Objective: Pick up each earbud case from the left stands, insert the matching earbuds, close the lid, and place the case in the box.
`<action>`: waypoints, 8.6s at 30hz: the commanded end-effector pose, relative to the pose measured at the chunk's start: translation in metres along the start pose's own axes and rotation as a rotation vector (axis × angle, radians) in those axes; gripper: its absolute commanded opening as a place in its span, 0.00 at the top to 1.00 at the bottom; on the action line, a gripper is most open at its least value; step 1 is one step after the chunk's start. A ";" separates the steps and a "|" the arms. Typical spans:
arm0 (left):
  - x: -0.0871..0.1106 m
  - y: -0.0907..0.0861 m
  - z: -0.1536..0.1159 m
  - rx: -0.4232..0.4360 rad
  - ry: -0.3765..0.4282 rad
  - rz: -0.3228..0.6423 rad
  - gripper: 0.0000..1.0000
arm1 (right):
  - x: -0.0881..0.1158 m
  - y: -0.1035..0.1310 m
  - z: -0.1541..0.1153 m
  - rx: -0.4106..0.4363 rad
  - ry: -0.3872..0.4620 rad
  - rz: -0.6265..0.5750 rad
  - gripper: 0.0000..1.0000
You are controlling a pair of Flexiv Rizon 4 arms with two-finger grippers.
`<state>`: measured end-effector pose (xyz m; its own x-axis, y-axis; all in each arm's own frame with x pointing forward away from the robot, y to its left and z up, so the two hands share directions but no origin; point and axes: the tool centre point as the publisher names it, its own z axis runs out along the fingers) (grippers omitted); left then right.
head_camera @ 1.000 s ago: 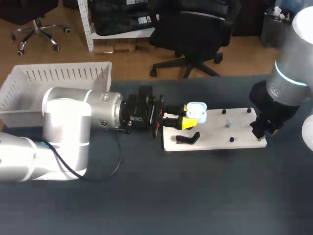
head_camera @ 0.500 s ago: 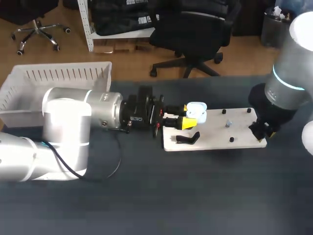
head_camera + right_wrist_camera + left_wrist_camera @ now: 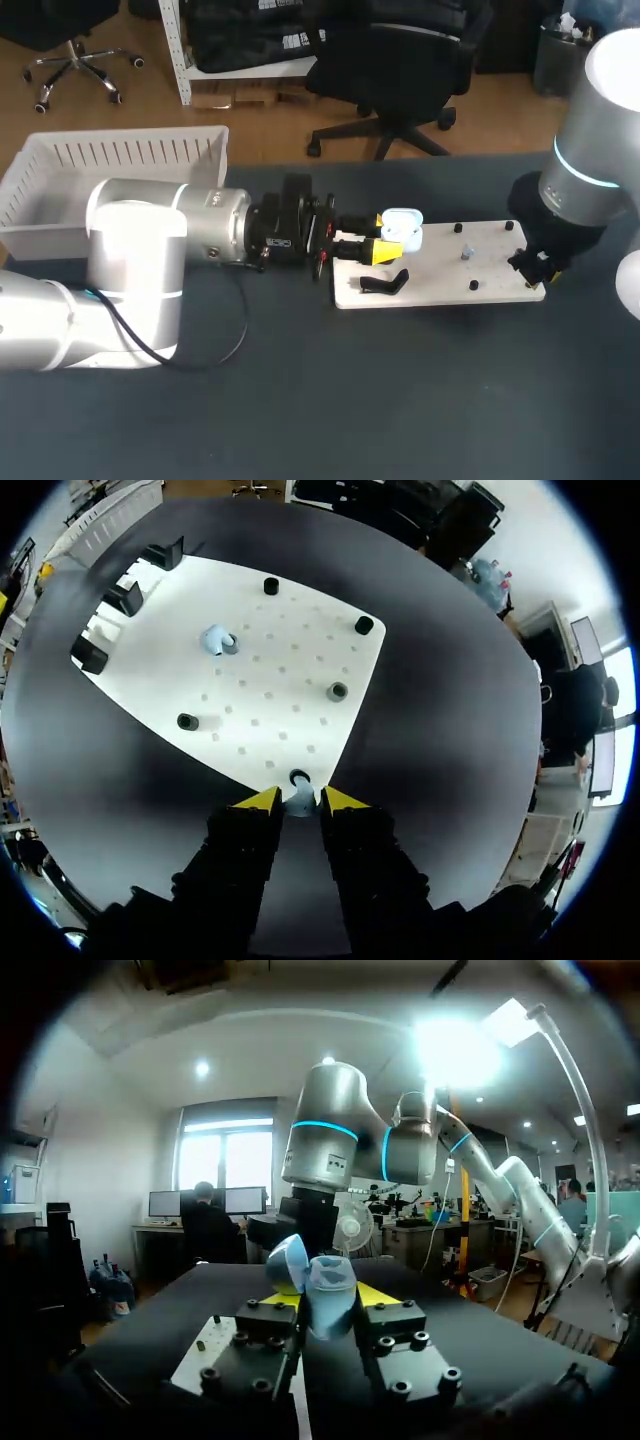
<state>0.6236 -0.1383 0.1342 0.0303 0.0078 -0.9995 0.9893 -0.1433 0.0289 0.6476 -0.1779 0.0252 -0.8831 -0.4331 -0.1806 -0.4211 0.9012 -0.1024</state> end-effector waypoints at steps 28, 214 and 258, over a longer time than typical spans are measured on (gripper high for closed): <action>0.001 0.001 0.000 0.001 -0.002 0.001 1.00 | 0.003 0.005 -0.014 0.021 -0.009 -0.004 1.00; 0.001 0.001 0.000 0.001 -0.002 0.001 1.00 | -0.087 0.185 -0.152 0.253 0.233 1.200 1.00; 0.001 0.001 0.000 0.001 -0.002 0.001 1.00 | -0.054 0.187 -0.175 0.120 0.246 1.186 0.05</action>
<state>0.6237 -0.1379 0.1340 0.0307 0.0066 -0.9995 0.9891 -0.1442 0.0294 0.5788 0.0182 0.1868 -0.7329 0.6793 -0.0377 0.6797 0.7286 -0.0841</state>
